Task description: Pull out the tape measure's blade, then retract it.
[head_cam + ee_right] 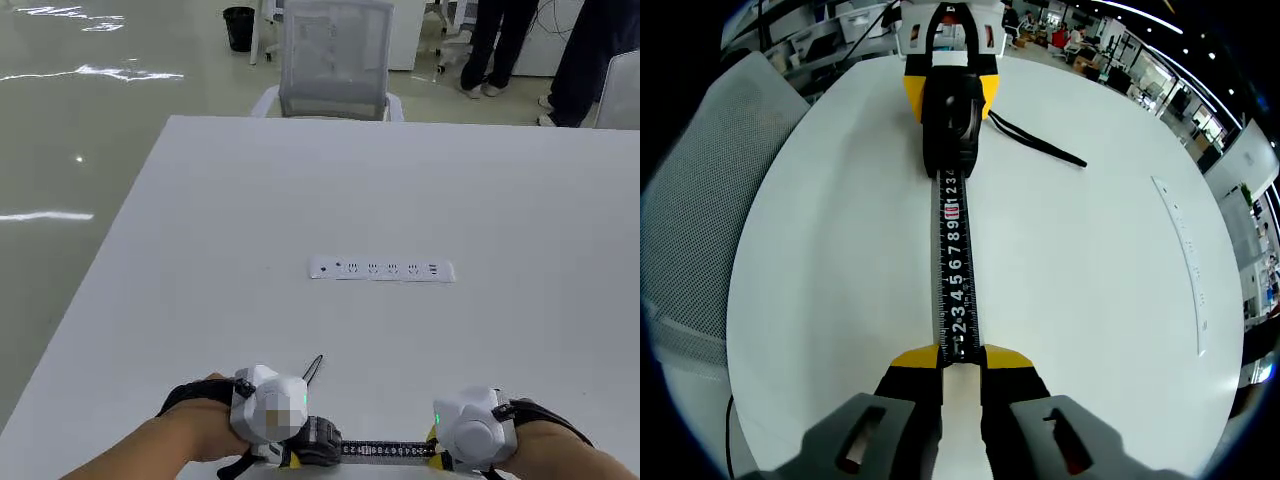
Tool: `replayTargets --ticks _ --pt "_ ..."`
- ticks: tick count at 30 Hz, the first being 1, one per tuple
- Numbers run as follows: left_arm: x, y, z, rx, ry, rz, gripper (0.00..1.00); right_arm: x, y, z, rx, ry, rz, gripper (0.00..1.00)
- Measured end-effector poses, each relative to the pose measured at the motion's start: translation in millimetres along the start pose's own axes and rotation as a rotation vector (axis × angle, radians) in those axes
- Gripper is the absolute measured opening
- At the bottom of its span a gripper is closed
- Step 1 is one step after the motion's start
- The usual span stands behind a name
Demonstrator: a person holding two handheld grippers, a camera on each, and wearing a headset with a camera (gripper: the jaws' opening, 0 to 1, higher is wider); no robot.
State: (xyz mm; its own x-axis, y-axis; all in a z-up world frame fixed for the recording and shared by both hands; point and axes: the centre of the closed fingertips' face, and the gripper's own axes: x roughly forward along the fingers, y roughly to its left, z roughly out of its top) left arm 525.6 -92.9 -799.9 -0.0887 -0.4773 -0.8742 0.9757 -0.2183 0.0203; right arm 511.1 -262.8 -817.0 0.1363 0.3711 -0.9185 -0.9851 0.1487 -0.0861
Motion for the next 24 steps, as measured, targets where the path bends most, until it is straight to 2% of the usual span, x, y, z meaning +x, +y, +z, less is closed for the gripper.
replayTargets --ticks 24 --pt "-0.3 -0.4 0.7 0.000 -0.009 0.002 0.28 -3.6 -2.0 -11.4 0.004 0.012 -0.002 0.12"
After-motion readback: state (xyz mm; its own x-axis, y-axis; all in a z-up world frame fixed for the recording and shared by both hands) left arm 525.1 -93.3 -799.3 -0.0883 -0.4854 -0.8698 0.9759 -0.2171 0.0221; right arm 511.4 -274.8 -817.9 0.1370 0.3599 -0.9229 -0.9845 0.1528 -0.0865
